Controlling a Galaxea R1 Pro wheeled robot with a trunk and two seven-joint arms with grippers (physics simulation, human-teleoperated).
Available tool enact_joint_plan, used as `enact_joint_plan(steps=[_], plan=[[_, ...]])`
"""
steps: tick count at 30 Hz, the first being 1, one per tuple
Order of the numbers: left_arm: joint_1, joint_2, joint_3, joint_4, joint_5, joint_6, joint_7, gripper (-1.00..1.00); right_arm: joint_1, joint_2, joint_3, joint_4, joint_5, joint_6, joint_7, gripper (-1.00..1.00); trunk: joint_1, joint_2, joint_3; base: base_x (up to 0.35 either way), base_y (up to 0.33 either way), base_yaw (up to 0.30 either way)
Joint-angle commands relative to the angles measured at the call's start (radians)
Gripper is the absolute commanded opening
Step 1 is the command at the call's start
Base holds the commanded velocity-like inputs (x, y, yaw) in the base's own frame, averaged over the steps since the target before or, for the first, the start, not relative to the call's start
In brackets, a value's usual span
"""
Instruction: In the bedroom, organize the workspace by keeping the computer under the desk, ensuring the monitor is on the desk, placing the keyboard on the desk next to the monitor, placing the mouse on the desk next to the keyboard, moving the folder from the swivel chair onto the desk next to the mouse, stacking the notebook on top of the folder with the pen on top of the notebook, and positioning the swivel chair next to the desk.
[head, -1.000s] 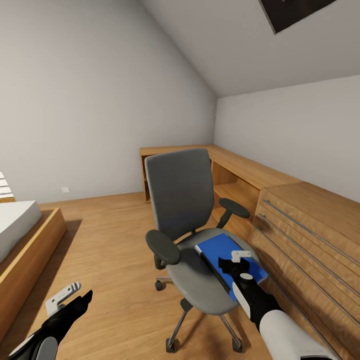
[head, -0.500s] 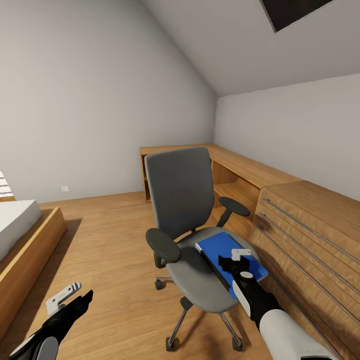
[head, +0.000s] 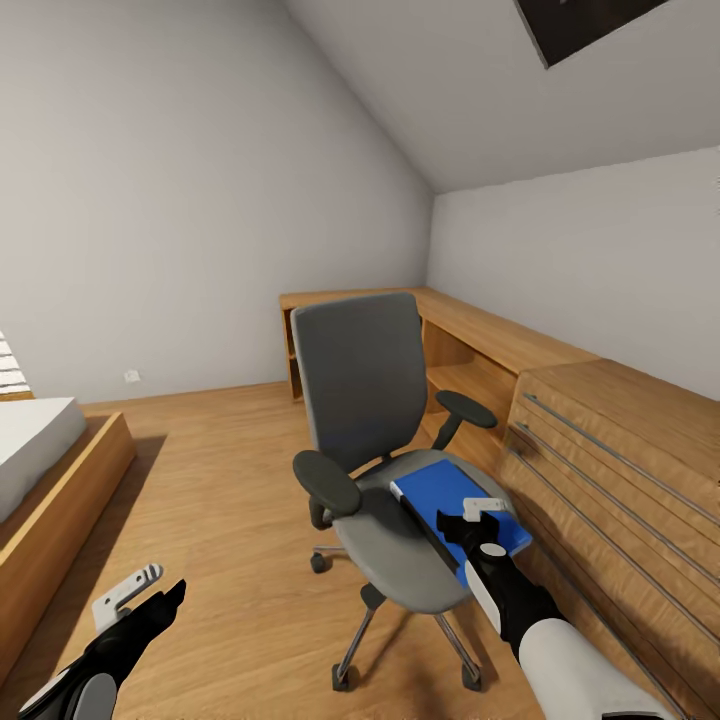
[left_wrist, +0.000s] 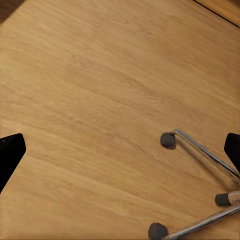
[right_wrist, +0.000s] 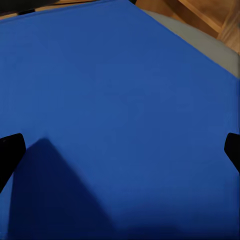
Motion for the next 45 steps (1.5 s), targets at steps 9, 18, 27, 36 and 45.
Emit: enact_joint_plan(steps=[9, 18, 27, 36, 45], plan=[[-0.001, -0.001, 0.001, -0.002, 0.010, 0.004, 0.007, 1.00, 0.000, 0.000, 0.000, 0.030, 0.000, 0.002, -0.003, 1.00, 0.000, 0.000, -0.001, -0.015, 0.000, 0.000], [-0.001, -0.001, 0.001, -0.002, 0.010, 0.004, 0.007, 1.00, 0.000, 0.000, 0.000, 0.029, 0.000, 0.003, -0.003, 1.00, 0.000, 0.000, -0.001, -0.023, 0.000, 0.000], [-0.001, -0.001, 0.001, -0.002, 0.010, 0.004, 0.007, 1.00, 0.000, 0.000, 0.000, 0.028, 0.001, 0.002, -0.003, 1.00, 0.000, 0.000, -0.001, -0.205, 0.000, 0.000], [-0.001, -0.001, 0.001, -0.002, 0.009, 0.004, 0.007, 1.00, 0.000, 0.000, 0.000, 0.029, 0.001, 0.003, -0.003, 1.00, 0.000, 0.000, -0.001, -0.029, 0.000, 0.000], [-0.001, -0.001, 0.001, -0.002, 0.010, 0.006, 0.007, 1.00, 0.000, 0.000, 0.000, 0.029, 0.001, 0.002, -0.003, 1.00, 0.000, 0.000, -0.001, -0.002, 0.000, 0.000]])
